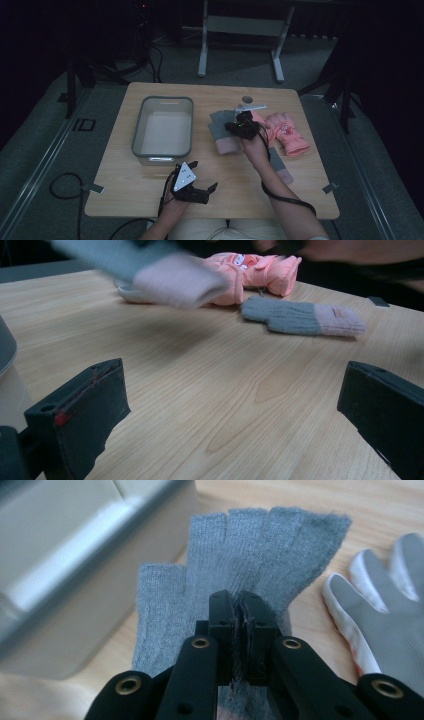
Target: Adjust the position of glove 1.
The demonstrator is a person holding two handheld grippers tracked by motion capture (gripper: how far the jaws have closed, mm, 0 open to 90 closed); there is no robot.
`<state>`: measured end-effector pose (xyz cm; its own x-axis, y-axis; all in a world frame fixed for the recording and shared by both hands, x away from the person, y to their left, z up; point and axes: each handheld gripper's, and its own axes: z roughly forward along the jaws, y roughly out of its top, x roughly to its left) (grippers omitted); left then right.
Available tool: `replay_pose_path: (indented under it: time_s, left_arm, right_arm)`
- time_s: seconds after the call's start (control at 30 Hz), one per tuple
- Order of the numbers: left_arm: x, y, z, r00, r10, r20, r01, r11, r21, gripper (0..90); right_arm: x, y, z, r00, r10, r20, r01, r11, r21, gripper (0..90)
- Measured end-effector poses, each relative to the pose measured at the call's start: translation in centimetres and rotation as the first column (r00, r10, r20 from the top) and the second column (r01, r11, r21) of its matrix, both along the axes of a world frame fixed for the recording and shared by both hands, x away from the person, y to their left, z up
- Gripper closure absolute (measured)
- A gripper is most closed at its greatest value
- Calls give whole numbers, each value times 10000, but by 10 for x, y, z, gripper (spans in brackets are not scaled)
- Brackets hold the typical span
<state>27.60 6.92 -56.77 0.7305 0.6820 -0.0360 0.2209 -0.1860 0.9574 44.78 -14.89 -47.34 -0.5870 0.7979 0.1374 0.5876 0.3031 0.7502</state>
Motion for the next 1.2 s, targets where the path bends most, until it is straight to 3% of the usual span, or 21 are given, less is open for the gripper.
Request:
replay_pose_path:
  time_s: [0.03, 0.07, 0.1, 0.17, 0.23, 0.27, 0.33, 0.4, 0.53, 0.57, 0.6, 0.63, 0.7, 0.87, 1.0, 1.07, 1.1, 1.2]
  left_arm:
    - [0, 0, 0, 10000, 0, 0, 0, 10000, 0, 0]
    - [0, 0, 0, 10000, 17, 4, -17, 10000, -8, 0]
    - [0, -1, 0, 10000, 15, 22, -15, 10000, 39, 0]
    - [0, -1, 0, 10000, 19, 42, -19, 10000, 70, 0]
    - [-1, -1, 0, 10000, 43, 46, -43, 10000, 73, 0]
    - [-1, -1, 0, 10000, 57, 46, -57, 10000, 75, 0]
    - [-1, -1, 0, 10000, 62, 57, -63, 9999, 82, 0]
    - [-1, -1, 0, 10000, 56, 79, -57, 9999, 100, 0]
    - [-1, -1, 0, 9999, 41, 104, -43, 9999, 136, 0]
    - [-1, -1, 0, 10000, 42, 89, -44, 9999, 133, 0]
    - [-1, -1, 0, 10000, 37, 90, -38, 9999, 124, 0]
    - [-1, -1, 0, 10000, 37, 90, -38, 9999, 124, 0]
    - [-1, -1, 0, 10000, 29, 94, -30, 9999, 124, 0]
    - [-1, -1, 0, 9999, 12, 124, -14, 9999, 154, 0]
    - [-1, -1, 0, 9999, -26, 111, 24, 9999, 144, 0]
    - [-1, -1, 0, 9999, -40, 108, 39, 9999, 143, 0]
    - [-1, -1, 0, 9999, -61, 121, 59, 9999, 147, 0]
    - [-1, -1, 0, 9999, -80, 124, 78, 9998, 157, 0]
  right_arm:
    - [0, 0, 0, 10000, 0, 0, 0, 10000, 0, 854]
    - [-21, -6, 11, 9988, -383, 305, 373, 9988, 327, 853]
    - [-21, -6, 11, 9988, -383, 305, 373, 9988, 327, 853]
    - [-45, -13, 17, 9959, -801, 409, 768, 9941, 771, 853]
    - [-53, -15, 16, 9953, -883, 390, 849, 9930, 820, 853]
    - [-67, -19, 13, 9928, -1184, 191, 1156, 9871, 1108, 853]
    - [-73, -19, 11, 9920, -1239, 240, 1210, 9876, 998, 853]
    - [-88, -22, 5, 9865, -1622, 215, 1590, 9811, 1102, 853]
    - [-103, -27, -10, 9780, -2087, 26, 2068, 9708, 1214, 852]
    - [-103, -27, -10, 9780, -2087, 26, 2068, 9708, 1214, 852]
    - [-107, -27, -21, 9759, -2153, -344, 2180, 9672, 1302, 853]
    - [-107, -27, -21, 9759, -2153, -344, 2180, 9672, 1302, 853]
    - [-112, -26, -36, 9701, -2358, -580, 2413, 9624, 1244, 853]
    - [-115, -22, -48, 9635, -2622, -551, 2668, 9574, 1106, 853]
    - [-114, -19, -68, 9554, -2875, -670, 2913, 9549, 570, 850]
    - [-114, -19, -68, 9554, -2875, -670, 2913, 9549, 570, 850]
    - [-112, -18, -79, 9502, -2996, -854, 3027, 9527, 262, 818]
    - [-111, -16, -84, 9518, -3003, -617, 3015, 9534, 111, 800]
